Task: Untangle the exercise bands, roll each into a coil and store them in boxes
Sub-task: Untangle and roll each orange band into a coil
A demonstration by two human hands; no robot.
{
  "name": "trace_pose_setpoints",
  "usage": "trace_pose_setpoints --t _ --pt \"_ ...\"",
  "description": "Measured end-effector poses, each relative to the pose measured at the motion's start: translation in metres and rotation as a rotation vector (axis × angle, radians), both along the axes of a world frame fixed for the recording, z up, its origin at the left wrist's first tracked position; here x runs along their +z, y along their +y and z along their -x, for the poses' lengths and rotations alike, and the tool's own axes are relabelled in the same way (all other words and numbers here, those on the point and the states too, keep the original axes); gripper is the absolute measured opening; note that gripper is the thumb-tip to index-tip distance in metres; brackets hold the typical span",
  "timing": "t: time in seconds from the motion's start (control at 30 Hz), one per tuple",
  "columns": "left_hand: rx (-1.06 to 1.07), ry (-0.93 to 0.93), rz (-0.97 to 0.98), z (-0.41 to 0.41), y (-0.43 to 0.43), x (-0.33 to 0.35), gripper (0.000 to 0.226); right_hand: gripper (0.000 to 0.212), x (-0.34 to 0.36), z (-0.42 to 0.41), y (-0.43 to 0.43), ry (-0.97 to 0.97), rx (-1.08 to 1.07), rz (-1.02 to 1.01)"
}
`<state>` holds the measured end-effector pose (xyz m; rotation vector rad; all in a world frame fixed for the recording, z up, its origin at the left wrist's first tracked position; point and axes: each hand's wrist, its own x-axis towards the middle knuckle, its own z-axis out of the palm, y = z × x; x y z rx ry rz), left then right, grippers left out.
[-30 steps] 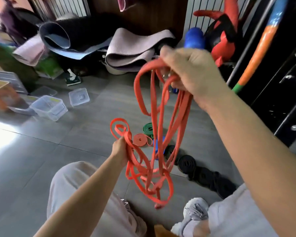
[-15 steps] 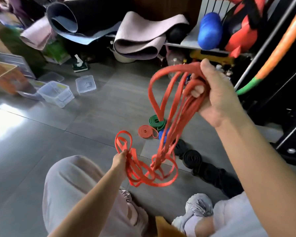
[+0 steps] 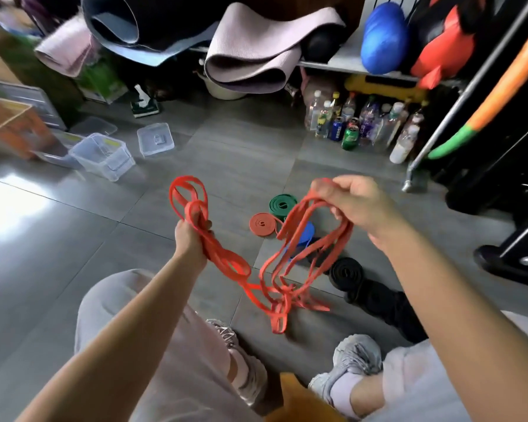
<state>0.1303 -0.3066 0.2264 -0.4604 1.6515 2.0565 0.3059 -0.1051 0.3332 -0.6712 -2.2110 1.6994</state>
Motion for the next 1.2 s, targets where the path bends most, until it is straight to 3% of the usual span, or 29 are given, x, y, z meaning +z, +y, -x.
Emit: trace_pose_setpoints --t 0.1,0.27,0.4,0.5,0.57,0.67,0.73,0.8,0.87,0.93,1.0,1.1,1.2 --pt "-0.012 0.039 -0.041 0.005 0.0 0.022 0.019 0.026 -0.058 -0.01 -0.008 -0.263 -0.04 -0.161" --pt "-0.048 -0.008 -0.312 0.011 -0.001 0.052 0.028 0.025 -0.159 -0.051 -0.042 -0.565 0.068 -0.185" --pt "-0.171 -0.036 -0.33 -0.002 0.008 0.058 0.03 0.016 -0.199 -0.07 -0.066 -0.8 0.237 -0.133" --pt "-0.274 -0.026 -0.217 -0.023 0.021 0.054 0.021 0.032 -0.19 -0.048 -0.067 -0.641 0.183 -0.177" --pt "-0.357 0.027 -0.122 -0.037 0.028 0.05 0.016 0.024 -0.168 -0.026 -0.062 -0.459 0.123 -0.166" --pt "-0.496 0.195 0.018 -0.055 0.034 0.045 0.017 0.022 -0.138 0.002 -0.05 -0.219 0.017 0.071" --pt "-0.523 0.256 0.021 -0.062 0.035 0.051 0.016 0.016 -0.133 0.008 -0.042 -0.182 -0.047 0.186" --pt "-0.478 0.201 -0.063 -0.064 0.036 0.062 0.016 0.017 -0.136 0.002 -0.034 -0.284 0.01 0.035" --pt "-0.443 0.079 -0.166 -0.063 0.039 0.074 0.018 0.051 -0.145 -0.008 -0.034 -0.399 0.182 -0.159" --pt "-0.438 -0.052 -0.26 -0.062 0.042 0.087 0.021 0.078 -0.152 -0.009 -0.05 -0.359 0.369 -0.218" --pt "-0.445 -0.134 -0.323 -0.062 0.044 0.1 0.027 0.076 -0.159 -0.003 -0.068 -0.295 0.452 -0.153" --pt "-0.466 -0.168 -0.478 -0.057 0.04 0.121 0.031 0.055 -0.164 0.004 -0.079 -0.274 0.393 -0.124" --pt "-0.517 -0.134 -0.601 -0.05 0.035 0.144 0.021 0.063 -0.168 0.002 -0.091 -0.284 0.389 0.001"
